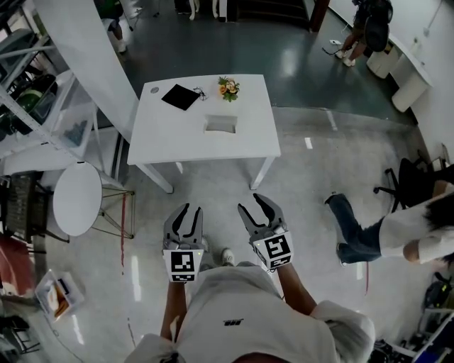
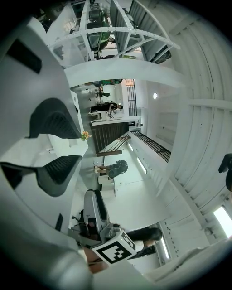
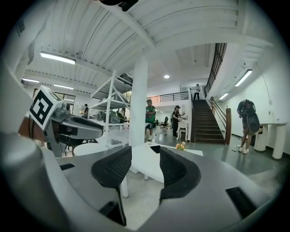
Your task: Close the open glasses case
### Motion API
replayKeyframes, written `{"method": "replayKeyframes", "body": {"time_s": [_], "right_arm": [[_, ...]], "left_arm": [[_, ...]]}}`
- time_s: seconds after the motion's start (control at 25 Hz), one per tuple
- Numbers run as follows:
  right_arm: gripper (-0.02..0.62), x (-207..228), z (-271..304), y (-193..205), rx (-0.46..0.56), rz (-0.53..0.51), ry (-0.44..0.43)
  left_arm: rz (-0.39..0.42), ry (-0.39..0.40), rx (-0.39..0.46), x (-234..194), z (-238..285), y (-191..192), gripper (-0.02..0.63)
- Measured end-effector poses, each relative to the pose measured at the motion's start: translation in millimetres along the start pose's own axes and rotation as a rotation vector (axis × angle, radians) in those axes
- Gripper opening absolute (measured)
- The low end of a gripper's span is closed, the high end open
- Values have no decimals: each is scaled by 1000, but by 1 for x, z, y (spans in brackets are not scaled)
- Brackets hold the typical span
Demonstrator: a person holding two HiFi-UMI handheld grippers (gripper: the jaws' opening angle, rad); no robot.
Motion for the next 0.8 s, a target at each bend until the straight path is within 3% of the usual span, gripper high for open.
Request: {"method": "replayKeyframes", "body": {"time_s": [0.8], "right_arm": [[196,46,95,-21,-42,-5,43]], "left_arm": [[-18,51,11,-58,102,-5,130]]}}
Point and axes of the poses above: the fingertips, and each gripper's own axes: z forward along the fingers, x to its right, y out of its underside, the point moved 3 cm from there along -z, backward along the fingers, and after that the axes turned 7 degrees about -y, right-handed, at the moved point
